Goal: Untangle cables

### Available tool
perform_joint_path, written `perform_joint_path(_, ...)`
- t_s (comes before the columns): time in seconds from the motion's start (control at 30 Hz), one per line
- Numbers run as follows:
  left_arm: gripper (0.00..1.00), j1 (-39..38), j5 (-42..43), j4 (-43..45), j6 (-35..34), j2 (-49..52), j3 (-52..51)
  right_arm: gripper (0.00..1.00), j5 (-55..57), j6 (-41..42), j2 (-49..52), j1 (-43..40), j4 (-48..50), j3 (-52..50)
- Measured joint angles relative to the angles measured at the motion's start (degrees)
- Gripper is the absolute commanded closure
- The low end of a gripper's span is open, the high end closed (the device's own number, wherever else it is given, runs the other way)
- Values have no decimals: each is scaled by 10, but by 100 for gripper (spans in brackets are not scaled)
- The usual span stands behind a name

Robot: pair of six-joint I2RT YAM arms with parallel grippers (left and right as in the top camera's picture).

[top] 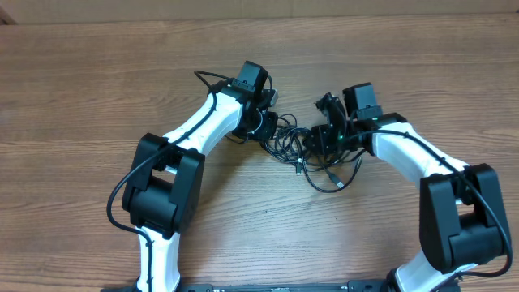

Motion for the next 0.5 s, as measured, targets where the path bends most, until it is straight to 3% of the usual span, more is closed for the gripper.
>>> perform_joint_path(0.07, 96, 0, 0, 0, 0, 0, 0, 75, 24, -2, 0, 17, 9, -4)
perform_joint_path(0.17, 96, 0, 0, 0, 0, 0, 0, 76, 69, 0, 0, 28, 21, -11)
perform_joint_path(0.3, 96, 0, 0, 0, 0, 0, 0, 69, 102, 0, 0, 28, 31, -12)
perform_joint_path(0.5, 96, 0, 0, 0, 0, 0, 0, 68, 129, 0, 0, 28, 37, -7)
